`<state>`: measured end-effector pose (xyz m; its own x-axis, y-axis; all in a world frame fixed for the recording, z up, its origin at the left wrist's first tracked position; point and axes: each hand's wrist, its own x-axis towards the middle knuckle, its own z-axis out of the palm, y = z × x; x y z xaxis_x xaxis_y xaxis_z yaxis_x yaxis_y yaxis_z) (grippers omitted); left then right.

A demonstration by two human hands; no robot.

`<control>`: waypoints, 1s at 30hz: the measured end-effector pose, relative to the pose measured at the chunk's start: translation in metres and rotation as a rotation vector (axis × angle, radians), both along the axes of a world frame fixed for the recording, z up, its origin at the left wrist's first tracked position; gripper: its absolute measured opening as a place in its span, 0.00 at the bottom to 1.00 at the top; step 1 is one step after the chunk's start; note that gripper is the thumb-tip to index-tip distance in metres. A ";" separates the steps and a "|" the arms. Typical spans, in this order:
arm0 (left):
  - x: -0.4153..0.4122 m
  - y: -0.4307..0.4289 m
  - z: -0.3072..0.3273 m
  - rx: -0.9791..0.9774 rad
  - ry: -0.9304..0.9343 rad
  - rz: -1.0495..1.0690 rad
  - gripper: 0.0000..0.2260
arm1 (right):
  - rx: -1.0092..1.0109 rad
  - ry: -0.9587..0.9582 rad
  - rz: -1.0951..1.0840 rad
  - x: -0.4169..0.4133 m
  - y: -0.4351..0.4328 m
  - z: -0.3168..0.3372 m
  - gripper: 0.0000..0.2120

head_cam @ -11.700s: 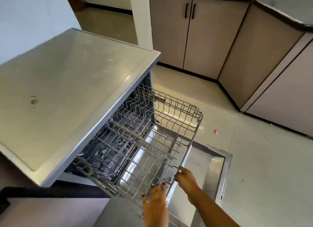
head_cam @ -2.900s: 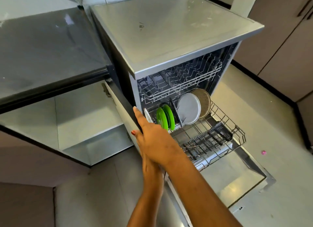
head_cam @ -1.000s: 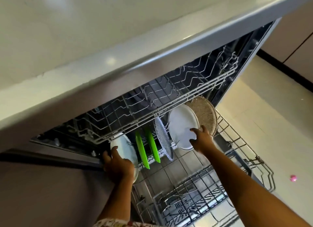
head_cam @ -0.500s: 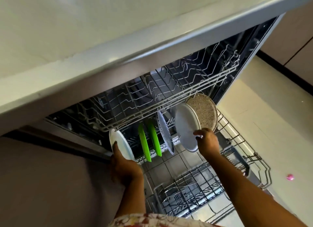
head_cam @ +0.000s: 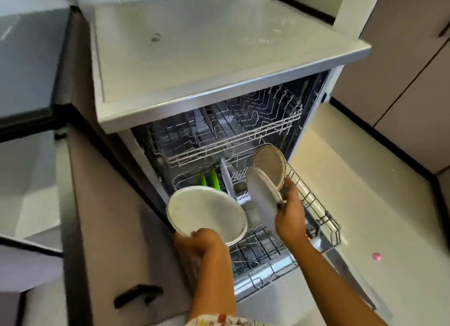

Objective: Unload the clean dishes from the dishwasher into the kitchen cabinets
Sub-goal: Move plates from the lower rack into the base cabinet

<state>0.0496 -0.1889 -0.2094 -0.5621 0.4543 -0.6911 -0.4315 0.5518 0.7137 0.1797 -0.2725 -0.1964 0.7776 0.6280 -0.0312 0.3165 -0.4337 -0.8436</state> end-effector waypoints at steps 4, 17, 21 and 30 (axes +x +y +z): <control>-0.014 -0.046 0.011 0.064 0.031 -0.206 0.18 | -0.060 -0.110 -0.141 -0.028 -0.038 0.025 0.16; -0.089 -0.115 -0.034 -0.034 -0.005 -0.837 0.15 | 0.030 0.404 -0.630 -0.084 -0.159 0.024 0.10; -0.146 -0.147 -0.058 -0.144 -0.110 -0.958 0.16 | 0.046 0.637 -0.629 -0.151 -0.185 -0.011 0.15; -0.310 -0.172 -0.063 -0.284 -0.115 -0.852 0.16 | 0.003 1.070 -0.577 -0.290 -0.207 -0.082 0.10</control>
